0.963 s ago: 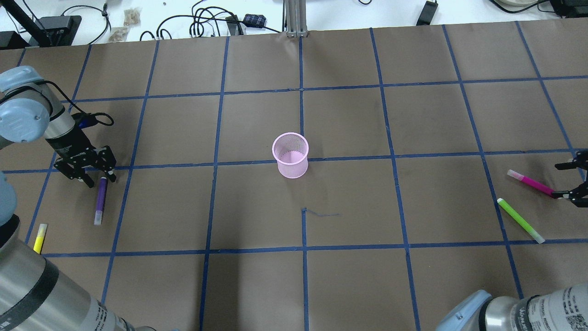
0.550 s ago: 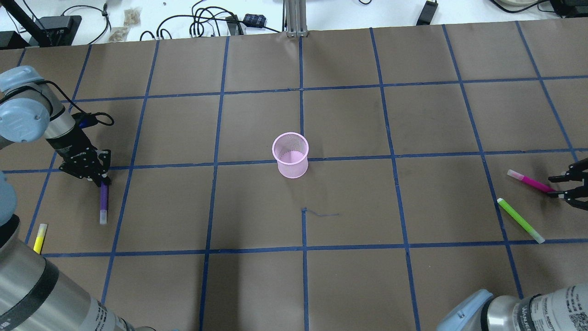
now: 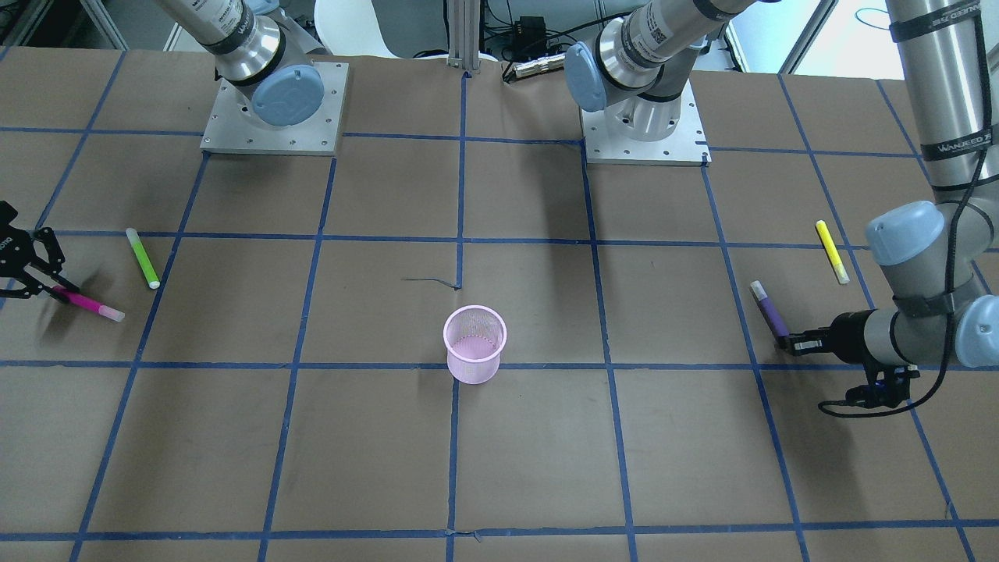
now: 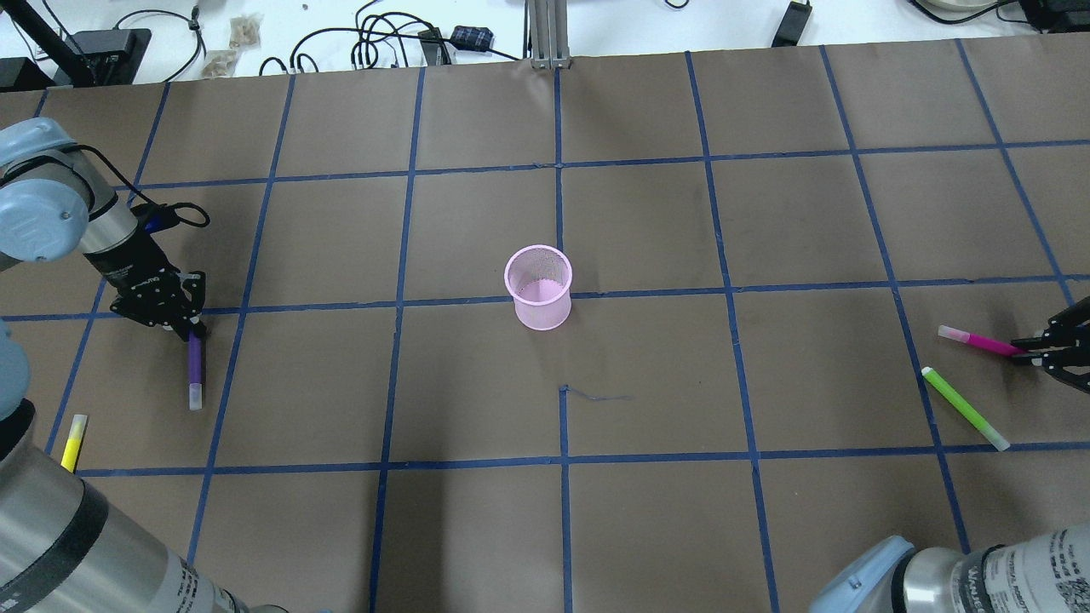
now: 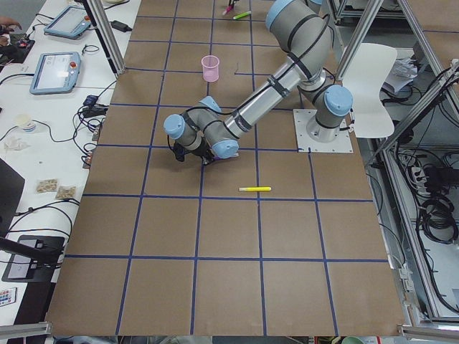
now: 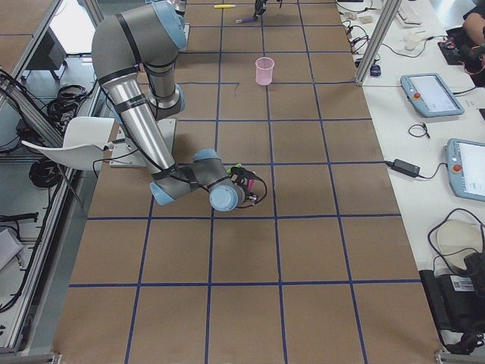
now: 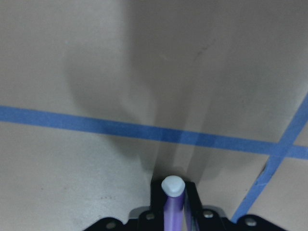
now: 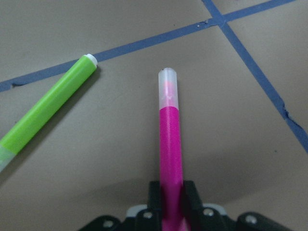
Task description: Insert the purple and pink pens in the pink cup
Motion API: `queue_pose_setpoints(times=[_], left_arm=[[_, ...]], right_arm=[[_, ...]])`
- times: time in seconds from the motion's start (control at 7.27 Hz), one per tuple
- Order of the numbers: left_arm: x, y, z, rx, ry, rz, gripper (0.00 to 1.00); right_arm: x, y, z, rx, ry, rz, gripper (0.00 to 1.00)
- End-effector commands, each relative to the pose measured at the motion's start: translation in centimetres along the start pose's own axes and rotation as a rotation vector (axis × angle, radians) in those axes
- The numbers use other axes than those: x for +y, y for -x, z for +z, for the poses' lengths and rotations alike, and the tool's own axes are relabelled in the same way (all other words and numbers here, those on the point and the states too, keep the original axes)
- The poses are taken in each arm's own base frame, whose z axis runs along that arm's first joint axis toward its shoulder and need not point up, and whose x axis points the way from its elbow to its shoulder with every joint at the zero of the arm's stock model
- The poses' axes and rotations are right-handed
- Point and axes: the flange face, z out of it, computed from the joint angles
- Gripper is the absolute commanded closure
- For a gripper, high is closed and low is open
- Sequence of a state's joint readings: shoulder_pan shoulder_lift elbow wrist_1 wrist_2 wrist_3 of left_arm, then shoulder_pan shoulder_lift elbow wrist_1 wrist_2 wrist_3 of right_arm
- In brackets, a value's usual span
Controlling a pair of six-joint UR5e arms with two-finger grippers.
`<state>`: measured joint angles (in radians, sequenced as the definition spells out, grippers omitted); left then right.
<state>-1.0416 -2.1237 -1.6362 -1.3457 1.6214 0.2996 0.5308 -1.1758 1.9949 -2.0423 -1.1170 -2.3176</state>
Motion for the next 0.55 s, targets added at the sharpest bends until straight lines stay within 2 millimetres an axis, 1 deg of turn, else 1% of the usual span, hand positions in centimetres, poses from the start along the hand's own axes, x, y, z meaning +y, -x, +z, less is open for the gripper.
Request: queue_pose_setpoints(times=[0.0, 0.14, 0.28, 0.41], left_arm=[[0.2, -0.3, -1.4, 0.021, -0.032, -0.005, 1.00], [0.4, -0.6, -1.9, 0.016, -0.041, -0.002, 1.00], [0.9, -1.1, -3.0, 0.008, -0.059, 0.001, 1.00], [1.0, -1.1, -4.1, -0.001, -0.079, 0.000, 1.00]], right_arm=[[-0.2, 0.1, -0.6, -0.009, 0.016, 0.041, 0.83], [-1.7, -0.2, -3.0, 0.007, 0.084, 0.081, 0.86], [-5.1, -0.1, -6.4, 0.058, 0.132, 0.072, 0.86], [-10.4, 0.0, -8.1, 0.077, 0.157, 0.070, 0.88]])
